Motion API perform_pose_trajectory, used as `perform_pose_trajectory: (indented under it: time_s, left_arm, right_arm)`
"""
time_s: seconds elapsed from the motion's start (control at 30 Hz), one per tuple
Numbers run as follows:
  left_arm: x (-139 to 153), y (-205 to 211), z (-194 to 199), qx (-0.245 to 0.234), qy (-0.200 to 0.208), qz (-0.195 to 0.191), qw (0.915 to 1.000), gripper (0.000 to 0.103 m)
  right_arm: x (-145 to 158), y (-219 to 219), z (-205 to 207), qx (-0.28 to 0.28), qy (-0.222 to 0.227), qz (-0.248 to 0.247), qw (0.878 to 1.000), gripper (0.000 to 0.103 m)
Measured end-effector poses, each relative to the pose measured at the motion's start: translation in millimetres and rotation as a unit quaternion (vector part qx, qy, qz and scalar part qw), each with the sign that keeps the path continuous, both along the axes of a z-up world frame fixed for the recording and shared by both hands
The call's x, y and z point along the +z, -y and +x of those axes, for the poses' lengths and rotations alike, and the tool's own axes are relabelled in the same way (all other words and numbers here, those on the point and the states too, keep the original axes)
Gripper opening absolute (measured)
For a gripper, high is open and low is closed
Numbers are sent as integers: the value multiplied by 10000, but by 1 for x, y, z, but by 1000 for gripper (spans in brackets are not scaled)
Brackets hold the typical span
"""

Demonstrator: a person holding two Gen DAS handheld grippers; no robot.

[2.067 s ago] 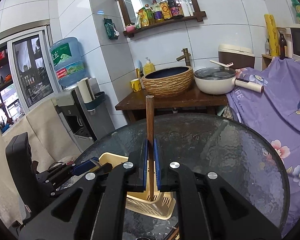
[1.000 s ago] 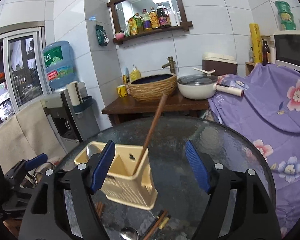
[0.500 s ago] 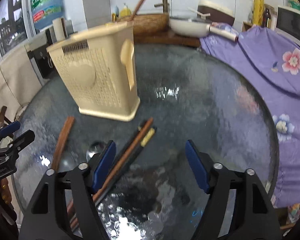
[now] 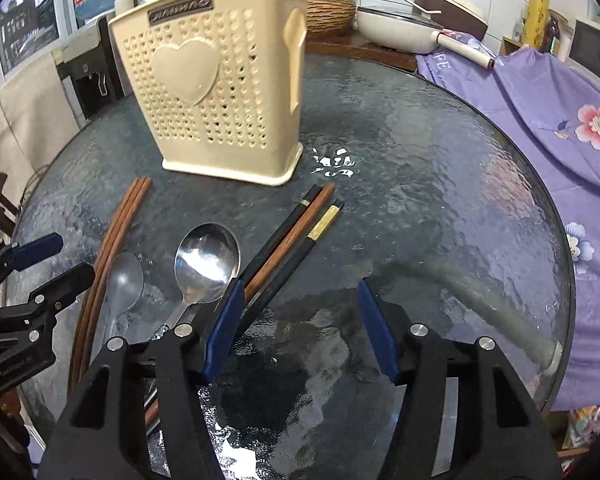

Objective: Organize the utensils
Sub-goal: 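Open both tools and move them back toward the utensils on the table, then grasp a brown chopstick with the left tool while the right grasps a gold-banded black chopstick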

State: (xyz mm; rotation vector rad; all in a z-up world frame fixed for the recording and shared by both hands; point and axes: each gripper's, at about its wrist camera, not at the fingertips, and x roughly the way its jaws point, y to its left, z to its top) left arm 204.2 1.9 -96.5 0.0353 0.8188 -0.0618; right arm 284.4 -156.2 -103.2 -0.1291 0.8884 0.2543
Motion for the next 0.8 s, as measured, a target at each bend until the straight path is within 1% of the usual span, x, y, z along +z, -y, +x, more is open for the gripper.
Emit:
perform_pose_trajectory:
  time_s: [0.1, 0.13, 0.23, 0.3, 0.43, 0.5, 0.6, 0.67, 0.8]
  left_arm:
    - [-7, 4, 0, 10, -69, 119, 9999, 60]
    - [-7, 3, -2, 11, -31, 105, 9999, 59]
    - [-7, -3, -5, 64, -35, 176, 9998, 61]
    - [-6, -12, -8, 108, -62, 194, 9997, 61]
    - [-5, -34, -12, 303, -137, 73, 9994, 61]
    - [-5, -40, -12, 422, -140, 162, 9989, 60]
    - [-4, -47, -10, 457, -144, 11, 9988, 59]
    - [-4, -49, -9, 521, -147, 75, 9985, 59]
    - [-5, -55, -6, 570, -179, 55, 9982, 59]
  right_arm:
    - [-3, -4, -4, 61, 100, -266, 9996, 59]
    - [-3, -5, -5, 76, 142, -400, 9991, 59]
    - [-6, 2, -8, 131, 125, -642, 9978, 59]
    - [-5, 16, -11, 67, 110, -621, 9980, 59]
    - [-2, 39, -12, -134, 54, -497, 9987, 59]
    - [-1, 45, -11, -188, 30, -391, 9991, 58]
    - [2, 50, -5, -268, -18, -274, 9993, 57]
    - [4, 54, -1, -349, -1, -246, 9991, 57]
    - [9, 68, 3, -589, 72, -79, 9982, 57]
